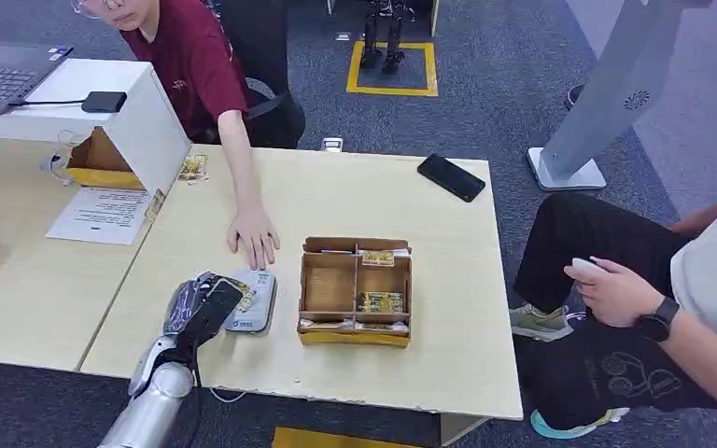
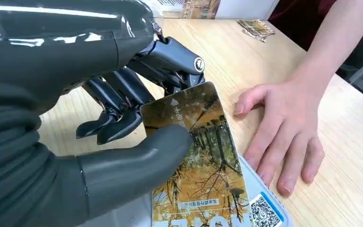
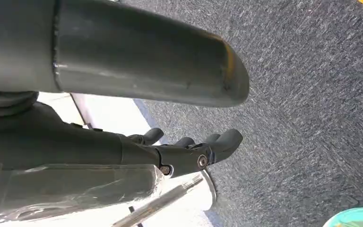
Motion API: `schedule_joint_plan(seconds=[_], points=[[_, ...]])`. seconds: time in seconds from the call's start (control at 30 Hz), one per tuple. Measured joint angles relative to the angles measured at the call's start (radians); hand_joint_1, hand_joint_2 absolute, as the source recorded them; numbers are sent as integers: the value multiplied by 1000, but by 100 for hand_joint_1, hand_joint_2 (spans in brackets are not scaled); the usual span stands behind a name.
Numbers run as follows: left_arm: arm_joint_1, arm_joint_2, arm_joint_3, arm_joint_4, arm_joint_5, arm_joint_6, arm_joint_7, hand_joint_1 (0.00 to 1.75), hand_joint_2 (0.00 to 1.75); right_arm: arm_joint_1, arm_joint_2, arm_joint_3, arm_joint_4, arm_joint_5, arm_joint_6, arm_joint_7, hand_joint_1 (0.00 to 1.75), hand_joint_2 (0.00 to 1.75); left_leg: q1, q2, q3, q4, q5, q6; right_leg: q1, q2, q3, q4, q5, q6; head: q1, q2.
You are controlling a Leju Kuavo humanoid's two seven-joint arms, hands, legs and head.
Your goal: Pass the card to the sensor for recognition and then transmit it.
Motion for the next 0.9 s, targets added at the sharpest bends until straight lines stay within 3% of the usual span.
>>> schedule_joint_plan(seconds=[0.57,0.9], points=[[-8,-2,-2,71,-102,77,37,175,175,0,9,-15,0,24,-22,-32,0,0,0,0,1,0,0,0,0,0,1,0,0,0,0,0],[-33,-6,-2,148,-216,161,80,175,175,-1,10,-21,0,41,-34,-45,0,0,0,0,3,0,0,0,0,-1,4,0,0,0,0,0]])
